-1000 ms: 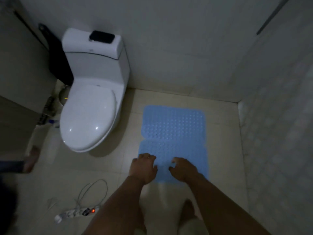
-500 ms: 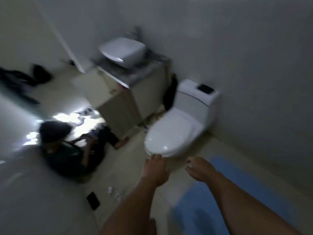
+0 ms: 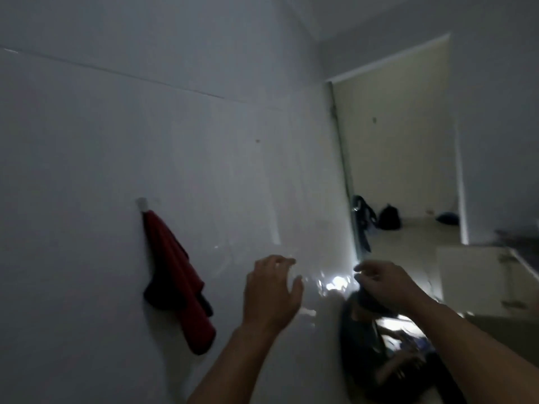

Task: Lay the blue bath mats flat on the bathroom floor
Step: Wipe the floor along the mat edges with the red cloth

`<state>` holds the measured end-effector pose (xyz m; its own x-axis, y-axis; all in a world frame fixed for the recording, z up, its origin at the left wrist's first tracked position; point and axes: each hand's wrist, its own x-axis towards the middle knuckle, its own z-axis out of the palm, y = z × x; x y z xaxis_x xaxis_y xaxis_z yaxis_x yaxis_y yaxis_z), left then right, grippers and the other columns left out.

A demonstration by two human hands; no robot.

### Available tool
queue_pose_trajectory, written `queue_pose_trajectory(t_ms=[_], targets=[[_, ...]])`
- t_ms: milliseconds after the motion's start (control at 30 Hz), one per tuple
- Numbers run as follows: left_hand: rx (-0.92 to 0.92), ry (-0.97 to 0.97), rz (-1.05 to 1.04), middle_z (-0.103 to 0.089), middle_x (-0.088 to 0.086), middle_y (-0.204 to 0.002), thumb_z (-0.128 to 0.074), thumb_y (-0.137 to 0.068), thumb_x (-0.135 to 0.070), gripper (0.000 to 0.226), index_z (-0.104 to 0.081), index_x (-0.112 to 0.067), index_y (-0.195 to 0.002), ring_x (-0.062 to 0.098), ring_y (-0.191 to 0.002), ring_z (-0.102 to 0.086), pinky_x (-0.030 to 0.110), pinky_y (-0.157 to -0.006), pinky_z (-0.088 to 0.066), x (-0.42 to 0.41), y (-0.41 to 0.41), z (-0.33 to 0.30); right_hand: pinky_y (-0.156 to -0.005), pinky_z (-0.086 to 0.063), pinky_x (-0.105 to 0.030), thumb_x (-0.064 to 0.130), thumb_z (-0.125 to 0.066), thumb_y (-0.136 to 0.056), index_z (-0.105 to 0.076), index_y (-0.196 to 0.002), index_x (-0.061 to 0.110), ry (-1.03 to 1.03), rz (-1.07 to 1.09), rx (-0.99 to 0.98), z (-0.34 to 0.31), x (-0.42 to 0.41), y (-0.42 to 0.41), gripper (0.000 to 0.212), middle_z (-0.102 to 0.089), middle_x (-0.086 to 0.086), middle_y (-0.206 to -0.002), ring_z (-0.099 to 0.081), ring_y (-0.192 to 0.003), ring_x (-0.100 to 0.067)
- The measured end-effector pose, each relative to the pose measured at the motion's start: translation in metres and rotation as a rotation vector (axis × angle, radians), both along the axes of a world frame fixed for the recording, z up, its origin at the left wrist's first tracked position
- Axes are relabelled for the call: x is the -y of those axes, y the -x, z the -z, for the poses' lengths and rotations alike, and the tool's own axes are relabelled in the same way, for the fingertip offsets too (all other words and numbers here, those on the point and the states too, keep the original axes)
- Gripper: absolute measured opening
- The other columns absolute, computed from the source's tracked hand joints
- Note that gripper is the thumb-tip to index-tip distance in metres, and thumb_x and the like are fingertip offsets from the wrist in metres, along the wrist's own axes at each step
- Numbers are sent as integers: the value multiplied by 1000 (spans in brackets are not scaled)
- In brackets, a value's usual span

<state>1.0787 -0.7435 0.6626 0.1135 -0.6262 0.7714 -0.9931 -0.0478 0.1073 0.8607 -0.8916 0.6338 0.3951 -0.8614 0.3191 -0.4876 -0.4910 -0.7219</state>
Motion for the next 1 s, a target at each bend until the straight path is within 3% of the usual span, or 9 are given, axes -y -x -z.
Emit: queue_pose_trajectory(t_ms=[200,300,433,567,667,733,833,933,1000], targets=[[115,322,-414,-63,1,-109,-62,-92,-33,25,-67,-24,-114,27,-101,-54,43,-83,-47,-112,-62,-92,-89,-57,-36,32,-71,-89,-75,-110,22,127,-434,124,-103,-38,-136,23,-77,1,-96,-72,-89,-12],[163,231,-723,-65,6,-110,-69,-88,-37,36,-65,-22,-119,32,-99,-54,45,-81,-39,-143,-86,-101,-88,-57,-37,32,-71,-90,-71,-119,19,39,-613,181,-121,-80,-195,32,-76,-6,-103,-72,-92,-18],[300,39,-830,-71,8,-107,-70,-85,-46,61,-58,-18,-138,34,-98,-56,45,-83,-32,-149,-100,-93,-71,-55,-26,34,-67,-94,-49,-137,18,-141,-752,179,-115,-135,-254,49,-69,-12,-118,-70,-94,-21],[282,6,-789,-74,4,-103,-68,-87,-31,60,-51,-20,-143,32,-99,-59,45,-89,-32,-141,-96,-91,-63,-55,-20,28,-66,-95,-61,-117,10,-266,-758,265,-105,-157,-265,28,-68,-7,-99,-69,-81,-16],[19,111,-647,-70,5,-102,-63,-83,-21,56,-46,-27,-136,34,-95,-62,46,-92,-38,-142,-85,-109,-65,-57,-27,19,-68,-93,-69,-97,8,-162,-660,405,-115,-151,-253,12,-70,-4,-85,-68,-74,-17],[-244,284,-392,-67,5,-104,-62,-83,-17,55,-42,-32,-132,35,-94,-63,46,-88,-49,-145,-76,-129,-70,-59,-36,16,-69,-89,-68,-89,13,-109,-566,551,-132,-143,-236,4,-71,-6,-83,-69,-74,-21],[-594,426,34,-63,4,-98,-61,-88,-14,53,-41,-33,-134,26,-88,-65,39,-74,-52,-133,-63,-160,-63,-54,-33,10,-65,-89,-60,-91,15,-85,-499,680,-163,-125,-189,7,-69,-11,-86,-65,-72,-22],[-872,337,304,-63,6,-96,-60,-89,-24,50,-47,-29,-137,19,-81,-62,33,-69,-48,-99,-41,-171,-61,-51,-29,5,-64,-88,-59,-91,16,-36,-436,700,-176,-99,-124,12,-68,-14,-86,-63,-70,-20],[-1075,191,481,-71,8,-108,-62,-90,-37,41,-63,-20,-127,23,-92,-69,35,-79,-53,-69,-20,-162,-62,-51,-28,2,-67,-88,-61,-89,16,-29,-386,697,-170,-82,-79,15,-68,-11,-83,-62,-69,-18]])
